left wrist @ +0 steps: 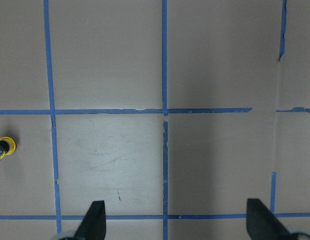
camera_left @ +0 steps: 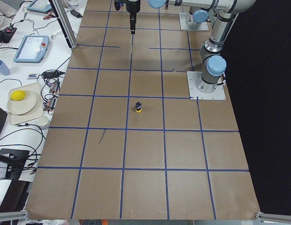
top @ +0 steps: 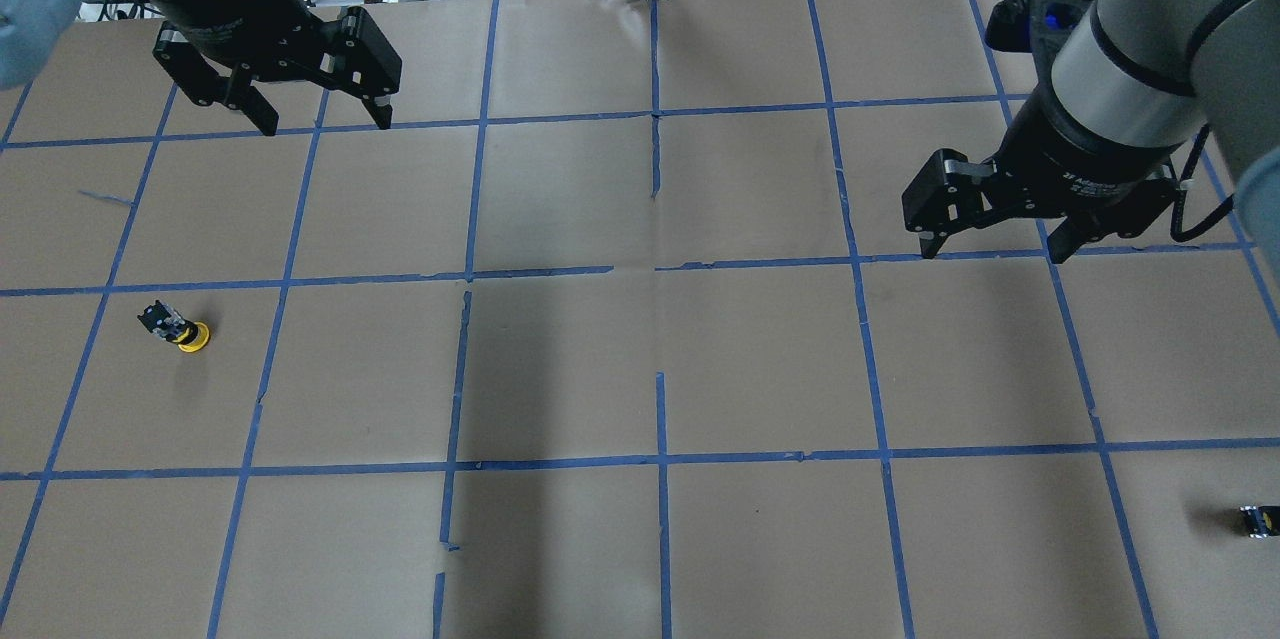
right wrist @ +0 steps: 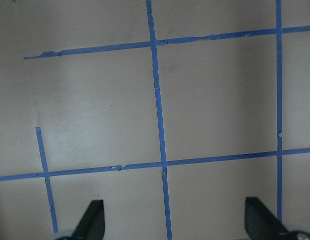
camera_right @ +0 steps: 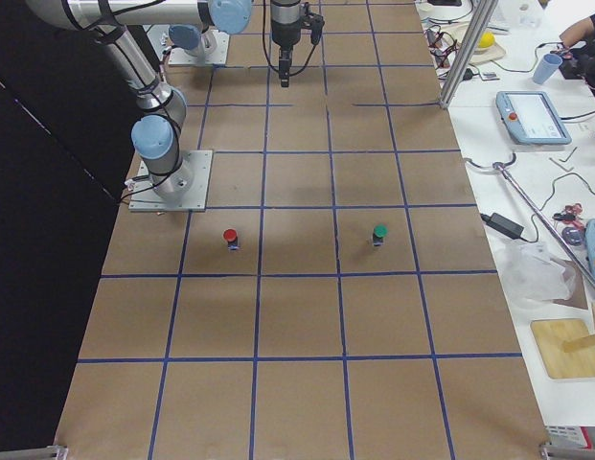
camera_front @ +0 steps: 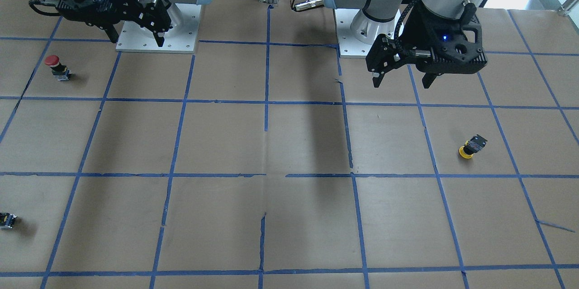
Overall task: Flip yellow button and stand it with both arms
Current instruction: 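Move the left gripper down toward the yellow-capped button lying on its side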
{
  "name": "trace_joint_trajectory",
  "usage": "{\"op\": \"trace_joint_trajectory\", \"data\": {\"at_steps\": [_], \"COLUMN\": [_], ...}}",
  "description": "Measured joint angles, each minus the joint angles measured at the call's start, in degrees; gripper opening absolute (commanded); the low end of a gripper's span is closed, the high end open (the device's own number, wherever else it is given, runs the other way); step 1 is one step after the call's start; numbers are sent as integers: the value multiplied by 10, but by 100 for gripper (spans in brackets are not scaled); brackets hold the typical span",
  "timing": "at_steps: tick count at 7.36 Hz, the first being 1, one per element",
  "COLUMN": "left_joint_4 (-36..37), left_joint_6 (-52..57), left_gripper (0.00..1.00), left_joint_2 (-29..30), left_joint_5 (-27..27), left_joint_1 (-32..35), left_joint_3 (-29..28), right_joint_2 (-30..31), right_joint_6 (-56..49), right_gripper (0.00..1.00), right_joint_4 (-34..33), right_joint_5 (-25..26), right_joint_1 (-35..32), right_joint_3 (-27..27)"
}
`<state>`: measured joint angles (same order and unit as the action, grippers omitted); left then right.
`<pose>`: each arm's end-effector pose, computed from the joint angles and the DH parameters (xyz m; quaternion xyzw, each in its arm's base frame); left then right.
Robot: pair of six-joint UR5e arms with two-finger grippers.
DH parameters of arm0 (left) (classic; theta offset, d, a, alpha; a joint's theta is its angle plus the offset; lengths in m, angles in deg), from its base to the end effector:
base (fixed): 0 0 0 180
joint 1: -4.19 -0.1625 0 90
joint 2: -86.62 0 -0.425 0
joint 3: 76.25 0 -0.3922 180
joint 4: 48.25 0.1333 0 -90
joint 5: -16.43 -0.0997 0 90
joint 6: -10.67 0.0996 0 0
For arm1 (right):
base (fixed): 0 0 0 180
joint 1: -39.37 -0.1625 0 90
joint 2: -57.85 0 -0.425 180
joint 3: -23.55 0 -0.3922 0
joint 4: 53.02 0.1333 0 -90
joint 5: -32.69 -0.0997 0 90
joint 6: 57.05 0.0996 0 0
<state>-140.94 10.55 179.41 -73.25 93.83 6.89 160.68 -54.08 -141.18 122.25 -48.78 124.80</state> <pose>-0.1306 -0.5148 0.5177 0.0042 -0.9999 0.0120 0.0028 0.1212 -0.4010 0.4877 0.0421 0.9991 0.0023 0.0038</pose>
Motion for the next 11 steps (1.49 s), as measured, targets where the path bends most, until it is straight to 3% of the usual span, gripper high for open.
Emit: {"op": "trace_joint_trajectory", "data": {"at_steps": [5,8,11], "left_joint_4": [-3,12,120], "left_joint_6": [25,195,411], "left_gripper": [99,99,98], "left_joint_2": [-4,-4,10], "left_joint_5": [-5,-33,-38], "left_joint_1": [-13,-99,-212], "left_joint_3": [22,70,162], "right_joint_2": [-1,-1,-2], "right_joint_6": [4,6,6], "right_gripper": [100,100,100], "right_joint_4": [-4,-20,-21], "right_joint_5": [0,0,0], "right_joint_1": [0,0,0], "right_joint_3": [-1,0,0]}}
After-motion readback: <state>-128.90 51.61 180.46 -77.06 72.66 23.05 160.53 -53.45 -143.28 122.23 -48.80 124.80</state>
